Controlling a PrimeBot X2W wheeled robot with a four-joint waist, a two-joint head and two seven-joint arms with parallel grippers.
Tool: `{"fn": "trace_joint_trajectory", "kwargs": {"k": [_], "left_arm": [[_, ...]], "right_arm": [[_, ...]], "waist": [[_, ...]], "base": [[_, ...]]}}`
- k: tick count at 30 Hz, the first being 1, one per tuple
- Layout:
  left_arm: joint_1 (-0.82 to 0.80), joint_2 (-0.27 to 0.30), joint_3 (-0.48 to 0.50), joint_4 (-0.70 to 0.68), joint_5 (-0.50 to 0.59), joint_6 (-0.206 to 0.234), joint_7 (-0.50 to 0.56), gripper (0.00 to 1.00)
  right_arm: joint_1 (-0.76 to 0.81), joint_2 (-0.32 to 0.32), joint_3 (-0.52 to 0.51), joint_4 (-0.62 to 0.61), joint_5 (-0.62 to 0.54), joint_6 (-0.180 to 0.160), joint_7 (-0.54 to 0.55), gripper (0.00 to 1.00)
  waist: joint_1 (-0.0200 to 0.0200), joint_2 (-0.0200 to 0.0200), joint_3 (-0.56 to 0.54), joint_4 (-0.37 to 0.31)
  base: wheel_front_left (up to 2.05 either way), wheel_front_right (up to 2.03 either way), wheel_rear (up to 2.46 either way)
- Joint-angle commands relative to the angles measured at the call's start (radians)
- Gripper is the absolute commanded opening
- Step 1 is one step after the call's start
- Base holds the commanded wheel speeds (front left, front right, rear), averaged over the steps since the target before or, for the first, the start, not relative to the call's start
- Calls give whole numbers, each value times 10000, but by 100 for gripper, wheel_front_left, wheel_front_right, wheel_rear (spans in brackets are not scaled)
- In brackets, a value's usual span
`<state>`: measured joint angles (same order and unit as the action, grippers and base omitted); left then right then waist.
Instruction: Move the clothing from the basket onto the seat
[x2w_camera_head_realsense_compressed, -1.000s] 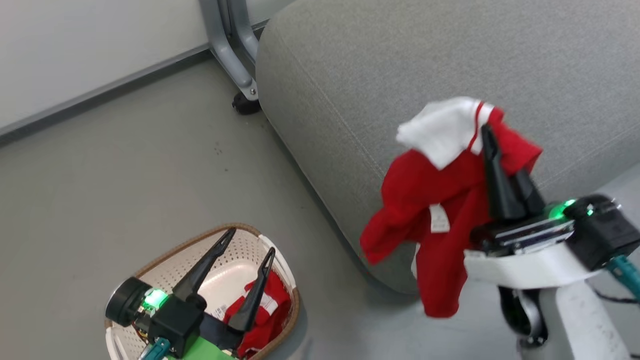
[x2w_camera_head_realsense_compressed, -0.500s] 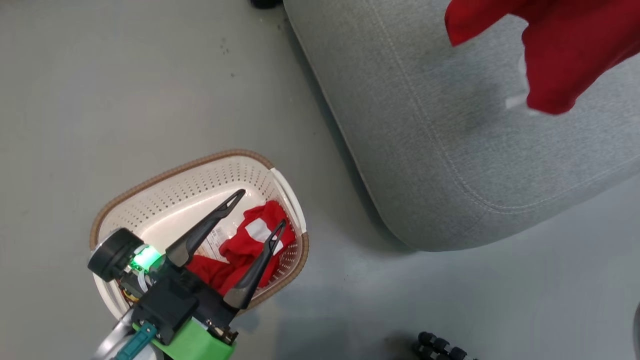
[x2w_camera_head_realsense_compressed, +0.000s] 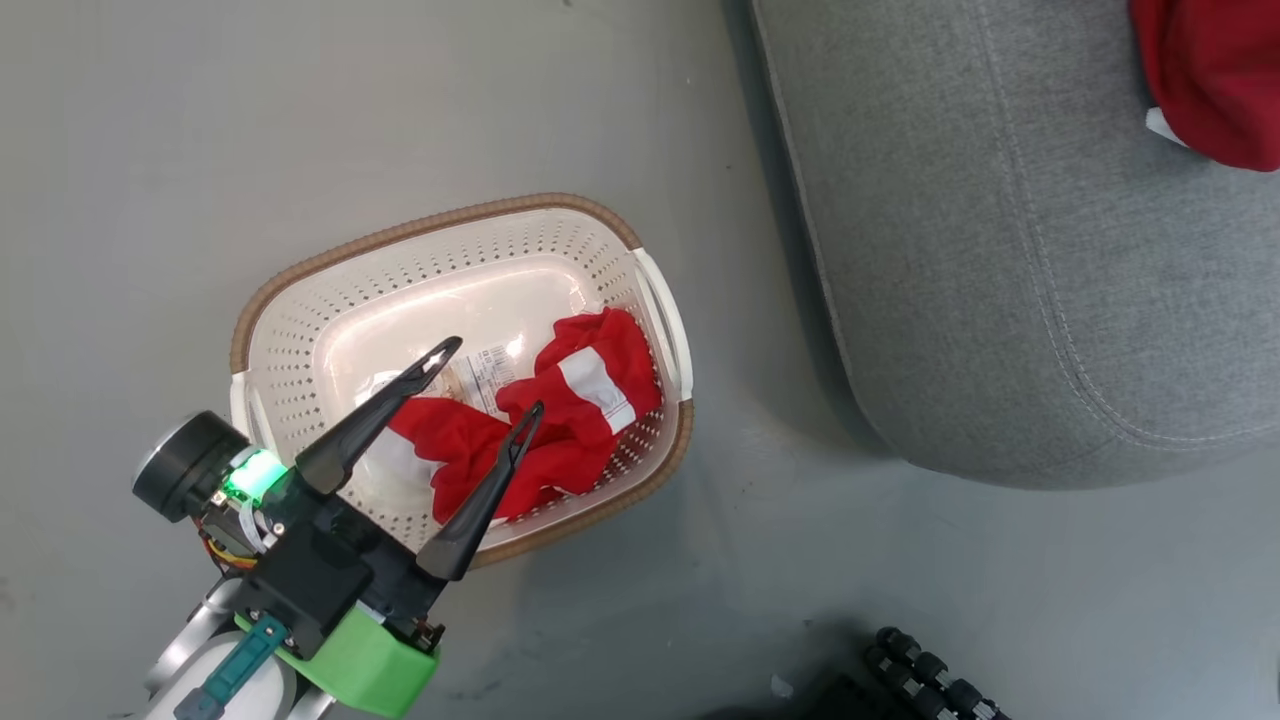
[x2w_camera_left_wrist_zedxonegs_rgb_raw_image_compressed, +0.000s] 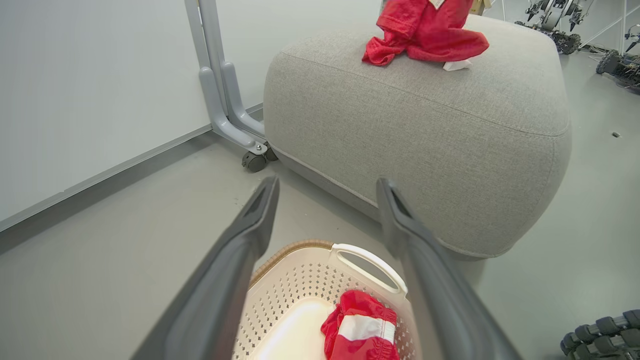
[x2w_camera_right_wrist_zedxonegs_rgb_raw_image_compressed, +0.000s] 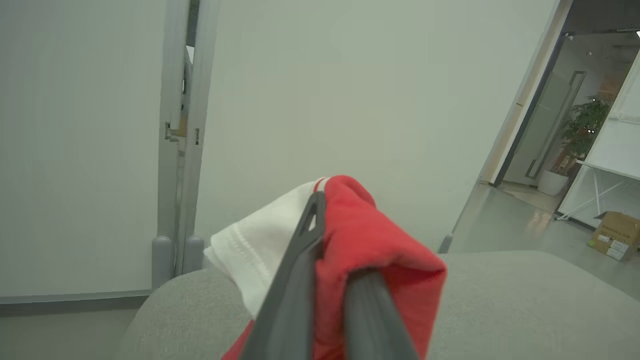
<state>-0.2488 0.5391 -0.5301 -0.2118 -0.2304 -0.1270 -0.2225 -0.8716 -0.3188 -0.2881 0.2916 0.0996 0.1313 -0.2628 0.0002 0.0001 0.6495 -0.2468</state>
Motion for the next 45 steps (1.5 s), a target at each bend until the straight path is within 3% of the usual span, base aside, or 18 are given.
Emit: {"fn": "trace_joint_trajectory", "kwargs": {"k": [1,7,8,9,10,17,23,34,45], "left_arm": [[-195,-49,-35,57,55,-12,-86,100],[-250,-245,-309,317,38,-12,-178,100],[-242,-280,-323,364,18,-1,-199,100],[-226,-314,-343,422,-9,7,-221,100],[-208,-345,-358,455,-27,12,-243,100],[53,-683,-534,815,-108,106,-349,100],[218,-1174,-657,1265,-270,245,-400,100],[1187,-2431,309,2775,-763,1533,-427,100],[2512,-3546,1971,3177,-927,1855,-420,100]], "right_arm": [[146,122,-275,246,-86,-10,-31,0],[926,515,-1227,864,-350,-10,-31,0],[1078,599,-1367,821,-343,-10,-31,15],[1288,698,-1525,748,-327,-10,-31,46],[1428,743,-1653,634,-326,-10,-31,100],[3113,1655,-2186,-396,-231,-10,-31,100],[4557,2116,-1761,-583,-177,-10,-31,100],[6308,2411,1445,257,-188,-11,-31,100],[7496,2520,4042,-107,262,-11,-31,100]], "waist": [[-2,-1,132,186],[-2,-1,-165,346],[-2,-1,-221,357],[-2,-1,-308,373],[-2,-1,-377,383],[-2,-1,-1290,394],[-2,-1,-2248,616],[-2,-1,-4451,1593],[-2,-1,-6663,2750]], "base": [[0,0,0],[0,0,0],[0,0,0],[0,0,0],[0,0,0],[0,0,0],[0,0,0],[0,0,0],[0,0,0]]}}
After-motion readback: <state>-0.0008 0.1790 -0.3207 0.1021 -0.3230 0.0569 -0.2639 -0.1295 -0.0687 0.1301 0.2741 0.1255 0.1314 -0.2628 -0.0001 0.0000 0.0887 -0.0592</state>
